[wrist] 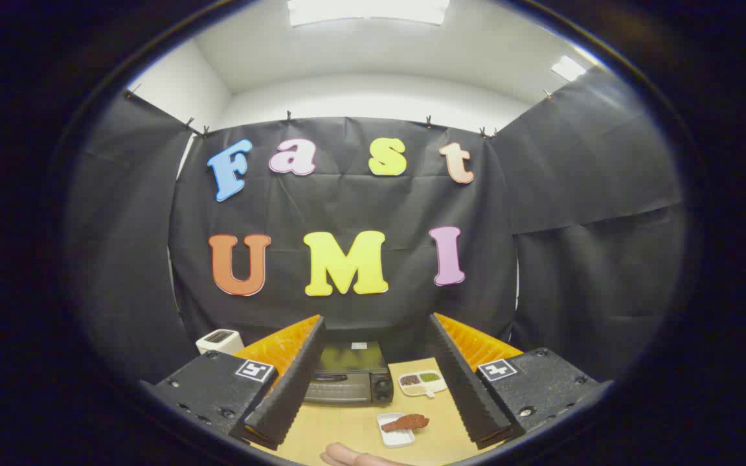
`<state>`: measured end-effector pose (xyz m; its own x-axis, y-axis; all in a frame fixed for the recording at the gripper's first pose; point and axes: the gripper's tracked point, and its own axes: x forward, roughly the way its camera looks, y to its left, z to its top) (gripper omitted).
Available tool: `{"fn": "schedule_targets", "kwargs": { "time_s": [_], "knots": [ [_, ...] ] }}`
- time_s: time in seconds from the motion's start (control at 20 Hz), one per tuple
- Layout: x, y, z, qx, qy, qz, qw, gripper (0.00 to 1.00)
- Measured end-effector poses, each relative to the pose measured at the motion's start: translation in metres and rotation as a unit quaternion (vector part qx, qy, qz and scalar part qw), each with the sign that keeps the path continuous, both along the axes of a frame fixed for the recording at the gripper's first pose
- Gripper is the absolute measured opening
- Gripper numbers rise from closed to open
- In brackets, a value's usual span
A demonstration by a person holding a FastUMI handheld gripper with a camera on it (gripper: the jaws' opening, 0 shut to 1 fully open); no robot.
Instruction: Open the toaster oven, put the food inside, and close the toaster oven door.
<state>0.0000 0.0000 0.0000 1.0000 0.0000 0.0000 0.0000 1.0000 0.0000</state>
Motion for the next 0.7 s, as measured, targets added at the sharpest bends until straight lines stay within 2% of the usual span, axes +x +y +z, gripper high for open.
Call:
{"fn": "schedule_targets", "kwargs": {
  "time_s": [0.4, 0.7],
  "knots": [
    [0.003, 0.015, -0.008, -0.005, 0.007, 0.013, 1.0, 0.99],
    [0.047, 0.023, -0.019, -0.009, 0.004, 0.022, 1.0, 0.99]
  ]
}}
